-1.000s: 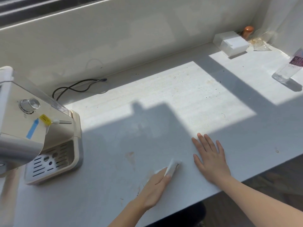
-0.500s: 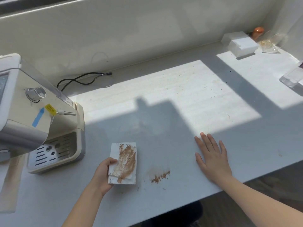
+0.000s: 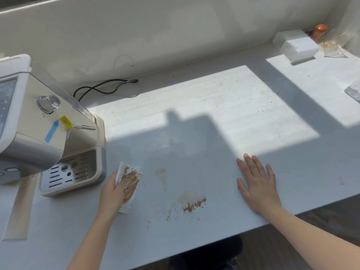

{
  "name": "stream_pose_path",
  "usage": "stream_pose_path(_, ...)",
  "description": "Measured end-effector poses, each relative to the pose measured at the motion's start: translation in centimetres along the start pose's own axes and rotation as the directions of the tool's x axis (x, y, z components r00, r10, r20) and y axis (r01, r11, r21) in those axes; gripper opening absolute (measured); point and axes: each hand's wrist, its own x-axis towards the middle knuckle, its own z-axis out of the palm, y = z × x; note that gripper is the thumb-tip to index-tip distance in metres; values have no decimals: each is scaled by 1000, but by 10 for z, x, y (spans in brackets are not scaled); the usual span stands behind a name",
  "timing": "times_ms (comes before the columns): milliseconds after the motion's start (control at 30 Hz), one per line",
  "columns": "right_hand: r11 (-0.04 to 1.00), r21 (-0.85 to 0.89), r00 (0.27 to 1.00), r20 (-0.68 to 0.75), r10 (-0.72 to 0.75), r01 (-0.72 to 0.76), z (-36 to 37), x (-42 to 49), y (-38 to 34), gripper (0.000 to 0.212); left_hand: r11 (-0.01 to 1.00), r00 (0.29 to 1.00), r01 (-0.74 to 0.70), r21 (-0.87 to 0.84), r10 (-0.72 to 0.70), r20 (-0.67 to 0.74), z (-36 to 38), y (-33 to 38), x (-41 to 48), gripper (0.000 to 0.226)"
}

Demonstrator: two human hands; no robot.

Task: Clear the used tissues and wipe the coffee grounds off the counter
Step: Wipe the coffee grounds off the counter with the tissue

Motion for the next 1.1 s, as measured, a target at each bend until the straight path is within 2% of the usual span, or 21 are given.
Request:
stream_pose_path(67, 1000, 3, 1000, 2, 1, -1, 0, 0, 0, 62, 982, 988, -151, 117, 151, 4, 8, -6, -7, 52)
stream_pose_path(133, 1000, 1, 1000, 5, 0, 0, -1, 0, 0, 62, 959, 974, -225, 172, 225, 19, 18, -11, -13, 52)
stream_pose_path(267, 1000, 11, 1000, 10, -3, 3, -2, -1, -1, 63, 911, 963, -270, 311, 249, 104, 36, -23, -19, 54)
stream_pose_path(367, 1000, 9, 1000, 12, -6, 5, -4, -1, -1, 63, 827, 947, -321, 461, 268, 177, 43, -36, -24, 56)
stream_pose_path(500, 1000, 5, 1000, 26, -8, 8, -5, -1, -1, 63, 718, 942, -335, 609, 275, 193, 48, -45, -25, 66)
stream_pose_path(633, 1000, 7, 1000, 26, -5, 5, -6, -2, -2, 64, 717, 956, -292, 633, 246, 162, 50, -45, -19, 64)
stream_pose_path(700, 1000, 11, 1000, 26, -6, 6, -6, -2, -2, 64, 785, 962, -265, 560, 256, 95, 51, -41, -17, 63)
stream_pose_path(800, 1000, 7, 1000, 31, -6, 6, -6, -1, -2, 64, 871, 950, -295, 393, 312, 22, 47, -36, -18, 45)
stream_pose_path(867, 1000, -1, 999, 34, -5, 5, -6, -1, -2, 64, 840, 932, -342, 422, 360, 37, 40, -38, -20, 40)
stream_pose_path(1000, 1000, -3, 999, 33, -5, 5, -5, -1, -1, 64, 725, 915, -341, 598, 401, 35, 29, -32, -16, 37)
stream_pose_path(1100, 1000, 6, 1000, 27, -7, 7, -5, -1, -1, 63, 658, 899, -378, 652, 428, 89, 30, -31, -12, 36)
